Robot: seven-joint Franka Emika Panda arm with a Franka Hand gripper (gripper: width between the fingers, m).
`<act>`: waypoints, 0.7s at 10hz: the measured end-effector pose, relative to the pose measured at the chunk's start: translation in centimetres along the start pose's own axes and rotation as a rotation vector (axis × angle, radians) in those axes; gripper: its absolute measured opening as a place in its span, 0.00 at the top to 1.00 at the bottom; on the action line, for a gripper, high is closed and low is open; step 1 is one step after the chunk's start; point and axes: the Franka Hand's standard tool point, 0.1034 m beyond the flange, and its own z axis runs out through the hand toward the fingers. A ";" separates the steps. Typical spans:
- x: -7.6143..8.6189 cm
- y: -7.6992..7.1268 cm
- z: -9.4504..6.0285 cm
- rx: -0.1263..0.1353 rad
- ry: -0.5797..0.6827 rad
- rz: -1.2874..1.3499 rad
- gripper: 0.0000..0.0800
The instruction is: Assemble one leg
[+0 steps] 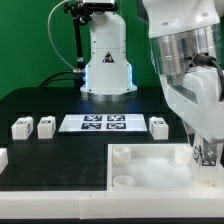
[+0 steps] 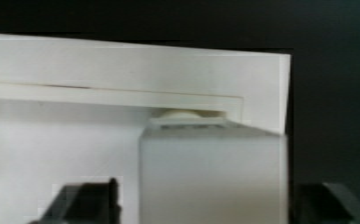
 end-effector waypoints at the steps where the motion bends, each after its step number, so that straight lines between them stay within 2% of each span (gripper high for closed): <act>1: -0.8 -0.1 -0.1 -0.024 0.025 -0.223 0.32; 2: -1.9 0.0 -0.2 -0.049 0.041 -0.365 0.21; 3: -1.6 -0.1 -0.1 -0.044 0.034 -0.472 0.21; 5: -1.5 0.0 0.0 -0.051 0.033 -0.660 0.19; 7: -1.4 0.1 0.2 -0.090 0.057 -1.070 0.19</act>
Offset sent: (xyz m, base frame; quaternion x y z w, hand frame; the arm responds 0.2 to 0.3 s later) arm 0.0000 0.0000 0.0000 0.0000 0.0000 -0.2667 0.9638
